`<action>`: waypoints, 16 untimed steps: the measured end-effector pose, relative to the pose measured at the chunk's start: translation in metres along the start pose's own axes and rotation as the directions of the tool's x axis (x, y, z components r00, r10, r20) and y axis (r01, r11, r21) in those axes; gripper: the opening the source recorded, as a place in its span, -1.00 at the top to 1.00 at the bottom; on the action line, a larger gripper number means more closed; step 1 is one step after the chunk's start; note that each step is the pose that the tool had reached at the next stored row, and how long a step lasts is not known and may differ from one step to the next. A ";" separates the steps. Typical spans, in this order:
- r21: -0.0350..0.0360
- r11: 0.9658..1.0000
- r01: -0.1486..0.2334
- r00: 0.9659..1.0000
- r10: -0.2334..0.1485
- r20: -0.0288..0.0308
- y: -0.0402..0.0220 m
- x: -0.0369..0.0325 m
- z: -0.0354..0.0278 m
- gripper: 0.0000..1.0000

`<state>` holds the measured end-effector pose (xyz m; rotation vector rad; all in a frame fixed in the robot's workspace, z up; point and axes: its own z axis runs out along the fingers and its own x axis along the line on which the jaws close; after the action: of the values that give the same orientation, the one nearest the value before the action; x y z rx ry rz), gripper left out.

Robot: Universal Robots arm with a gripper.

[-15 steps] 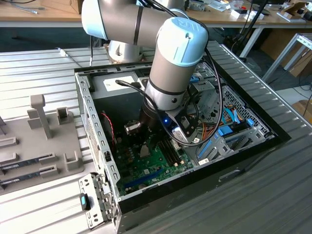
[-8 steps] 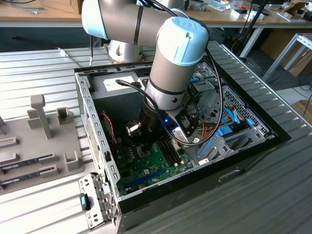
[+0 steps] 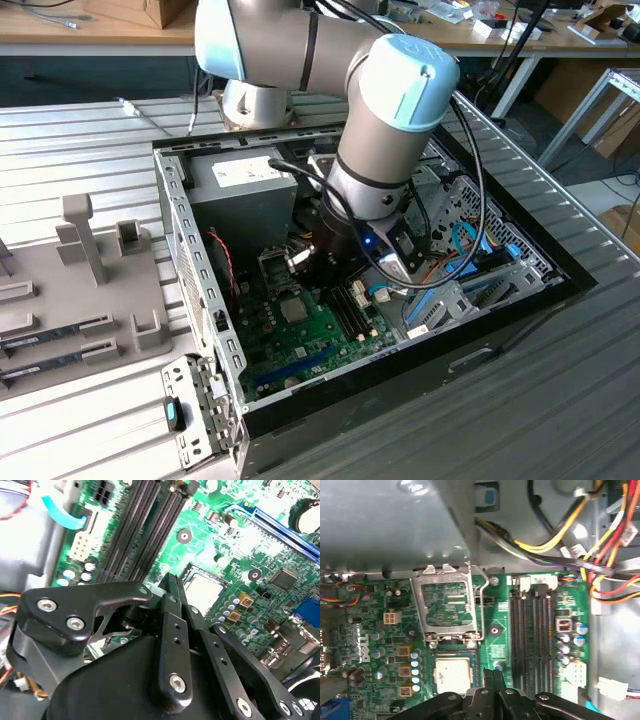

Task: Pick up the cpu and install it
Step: 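Place the cpu into insertion slot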

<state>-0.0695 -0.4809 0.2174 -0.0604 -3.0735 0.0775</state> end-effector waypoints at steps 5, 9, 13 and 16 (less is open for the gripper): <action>-0.019 1.000 0.001 1.000 -0.001 -0.004 0.0000 -0.0058 -0.0067 0.79; -0.021 1.000 0.001 1.000 -0.001 0.018 -0.0002 -0.0056 -0.0068 0.79; -0.024 1.000 0.000 0.997 0.002 0.072 -0.0001 -0.0046 -0.0064 0.79; -0.024 1.000 0.000 0.997 0.002 0.073 -0.0001 -0.0045 -0.0065 0.79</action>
<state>-0.0645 -0.4809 0.2236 -0.0623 -3.1479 0.0440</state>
